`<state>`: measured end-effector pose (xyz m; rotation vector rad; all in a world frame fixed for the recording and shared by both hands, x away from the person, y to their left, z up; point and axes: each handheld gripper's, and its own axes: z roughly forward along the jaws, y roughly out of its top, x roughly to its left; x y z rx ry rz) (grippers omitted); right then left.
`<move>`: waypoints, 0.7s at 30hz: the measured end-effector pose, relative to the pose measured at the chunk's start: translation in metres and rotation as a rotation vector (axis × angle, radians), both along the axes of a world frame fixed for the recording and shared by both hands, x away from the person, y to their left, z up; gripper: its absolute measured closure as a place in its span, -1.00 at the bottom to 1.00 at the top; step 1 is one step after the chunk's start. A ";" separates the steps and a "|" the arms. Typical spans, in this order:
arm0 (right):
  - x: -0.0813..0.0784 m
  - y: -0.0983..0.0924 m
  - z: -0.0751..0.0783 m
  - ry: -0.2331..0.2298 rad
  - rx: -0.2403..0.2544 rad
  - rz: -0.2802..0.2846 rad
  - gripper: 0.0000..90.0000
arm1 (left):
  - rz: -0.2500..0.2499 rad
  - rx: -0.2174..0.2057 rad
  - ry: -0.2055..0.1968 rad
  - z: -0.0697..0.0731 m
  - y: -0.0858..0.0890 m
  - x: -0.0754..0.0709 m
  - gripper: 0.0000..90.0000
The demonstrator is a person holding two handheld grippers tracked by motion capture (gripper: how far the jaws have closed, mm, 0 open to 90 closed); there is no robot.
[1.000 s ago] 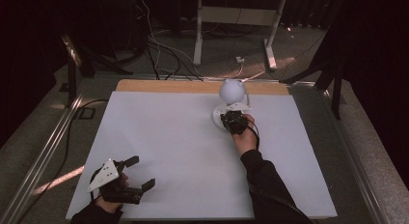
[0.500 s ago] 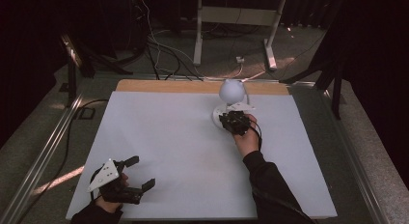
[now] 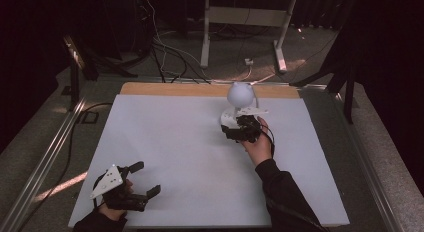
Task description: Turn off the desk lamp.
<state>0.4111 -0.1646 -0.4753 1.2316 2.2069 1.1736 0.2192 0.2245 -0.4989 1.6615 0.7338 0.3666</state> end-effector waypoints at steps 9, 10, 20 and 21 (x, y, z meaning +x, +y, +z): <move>-0.011 -0.011 0.008 0.016 0.070 0.076 -1.00 | -0.003 0.002 -0.002 0.000 0.000 0.000 -0.99; -0.013 -0.012 0.009 0.013 0.070 0.084 -1.00 | -0.002 0.001 -0.002 0.000 0.000 0.000 -0.99; -0.034 -0.027 0.015 -0.032 0.064 0.126 -1.00 | -0.003 0.002 -0.002 0.000 0.000 -0.001 -0.99; -0.036 -0.029 0.015 -0.028 0.061 0.131 -1.00 | -0.002 0.003 -0.003 0.000 0.000 -0.001 -0.99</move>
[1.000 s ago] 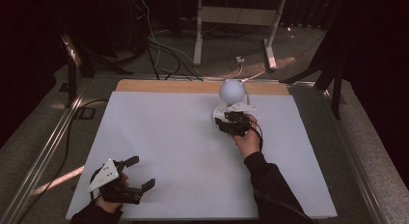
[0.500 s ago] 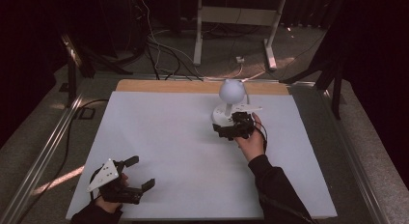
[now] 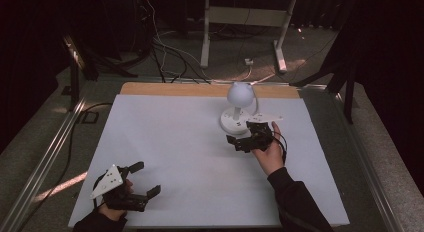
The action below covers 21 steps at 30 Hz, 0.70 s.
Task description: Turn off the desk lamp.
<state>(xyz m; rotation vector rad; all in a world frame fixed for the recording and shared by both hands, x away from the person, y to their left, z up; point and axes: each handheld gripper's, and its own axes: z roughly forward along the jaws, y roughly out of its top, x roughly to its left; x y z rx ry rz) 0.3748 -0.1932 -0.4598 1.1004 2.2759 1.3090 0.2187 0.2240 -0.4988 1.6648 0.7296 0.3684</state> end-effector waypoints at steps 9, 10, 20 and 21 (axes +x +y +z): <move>-0.027 -0.016 -0.001 0.002 -0.010 0.034 -1.00 | -0.002 -0.001 0.000 0.000 0.001 0.000 -0.99; -0.031 -0.019 -0.002 -0.002 -0.007 0.035 -1.00 | -0.002 -0.001 0.000 0.000 0.000 0.000 -0.99; -0.064 -0.054 -0.020 0.015 -0.014 0.012 -1.00 | -0.002 -0.001 0.000 0.000 0.000 -0.001 -0.99; -0.068 -0.058 -0.021 0.015 -0.012 0.008 -1.00 | -0.002 -0.002 0.000 0.001 0.000 -0.001 -0.99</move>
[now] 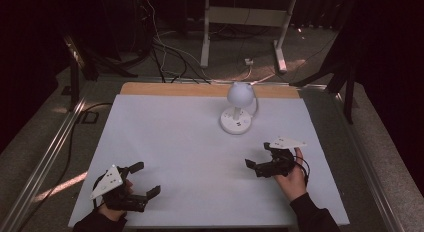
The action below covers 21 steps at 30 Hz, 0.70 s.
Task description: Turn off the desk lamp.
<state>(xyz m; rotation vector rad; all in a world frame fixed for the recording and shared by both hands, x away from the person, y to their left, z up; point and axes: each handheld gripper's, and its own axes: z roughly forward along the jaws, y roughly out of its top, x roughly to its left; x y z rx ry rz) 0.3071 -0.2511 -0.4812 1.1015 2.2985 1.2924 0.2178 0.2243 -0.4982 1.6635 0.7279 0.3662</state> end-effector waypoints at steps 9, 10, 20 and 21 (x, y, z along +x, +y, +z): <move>-0.031 -0.025 -0.012 0.022 0.008 -0.014 -1.00 | 0.001 0.001 0.000 0.000 0.000 0.000 -0.99; -0.034 -0.026 -0.014 0.029 0.000 -0.015 -1.00 | 0.001 0.000 0.000 0.000 0.000 0.000 -0.99; -0.051 -0.041 -0.026 0.023 -0.054 0.000 -1.00 | -0.002 0.003 -0.001 0.000 0.000 -0.001 -0.99; -0.050 -0.042 -0.026 0.020 -0.048 0.000 -1.00 | -0.001 0.002 -0.002 0.000 0.000 -0.001 -0.99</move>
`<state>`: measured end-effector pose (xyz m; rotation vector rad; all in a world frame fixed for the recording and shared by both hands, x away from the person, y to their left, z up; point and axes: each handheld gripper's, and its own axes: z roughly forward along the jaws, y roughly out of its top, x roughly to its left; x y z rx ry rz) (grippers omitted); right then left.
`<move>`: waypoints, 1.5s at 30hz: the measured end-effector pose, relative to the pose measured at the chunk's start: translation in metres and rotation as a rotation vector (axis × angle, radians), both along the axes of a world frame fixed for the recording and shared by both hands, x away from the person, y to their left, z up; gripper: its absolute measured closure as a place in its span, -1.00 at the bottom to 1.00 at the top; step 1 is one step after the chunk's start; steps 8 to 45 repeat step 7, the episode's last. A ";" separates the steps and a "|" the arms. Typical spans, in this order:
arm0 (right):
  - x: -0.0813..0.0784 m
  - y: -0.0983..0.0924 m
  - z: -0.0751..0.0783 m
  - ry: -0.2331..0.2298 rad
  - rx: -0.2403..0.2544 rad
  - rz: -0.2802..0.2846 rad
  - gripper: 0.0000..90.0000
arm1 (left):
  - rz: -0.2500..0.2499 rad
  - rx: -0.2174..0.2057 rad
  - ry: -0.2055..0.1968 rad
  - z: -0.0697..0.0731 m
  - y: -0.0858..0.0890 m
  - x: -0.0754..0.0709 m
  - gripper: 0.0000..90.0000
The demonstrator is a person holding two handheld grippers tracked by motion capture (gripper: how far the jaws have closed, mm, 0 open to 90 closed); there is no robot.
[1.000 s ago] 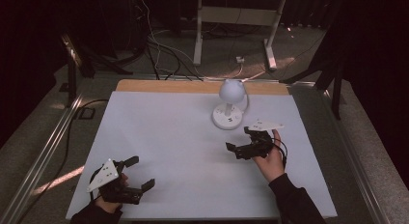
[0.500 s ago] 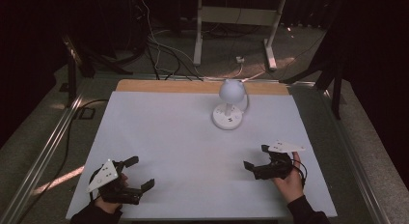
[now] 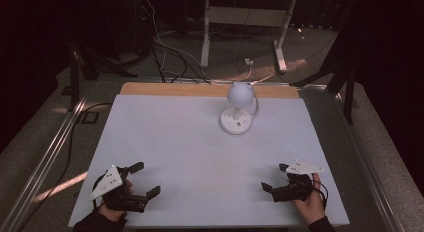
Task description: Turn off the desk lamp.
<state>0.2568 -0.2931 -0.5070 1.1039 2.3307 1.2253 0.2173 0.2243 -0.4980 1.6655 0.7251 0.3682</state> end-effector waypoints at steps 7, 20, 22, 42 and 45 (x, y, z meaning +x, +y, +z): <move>0.002 0.000 -0.002 0.008 -0.016 0.004 -1.00 | 0.002 0.003 -0.003 0.000 0.000 0.000 -0.99; 0.002 0.000 -0.002 0.008 -0.016 0.004 -1.00 | 0.002 0.003 -0.003 0.000 0.000 0.000 -0.99; 0.002 0.000 -0.002 0.008 -0.016 0.004 -1.00 | 0.002 0.003 -0.003 0.000 0.000 0.000 -0.99; 0.002 0.000 -0.002 0.008 -0.016 0.004 -1.00 | 0.002 0.003 -0.003 0.000 0.000 0.000 -0.99; 0.002 0.000 -0.002 0.008 -0.016 0.004 -1.00 | 0.002 0.003 -0.003 0.000 0.000 0.000 -0.99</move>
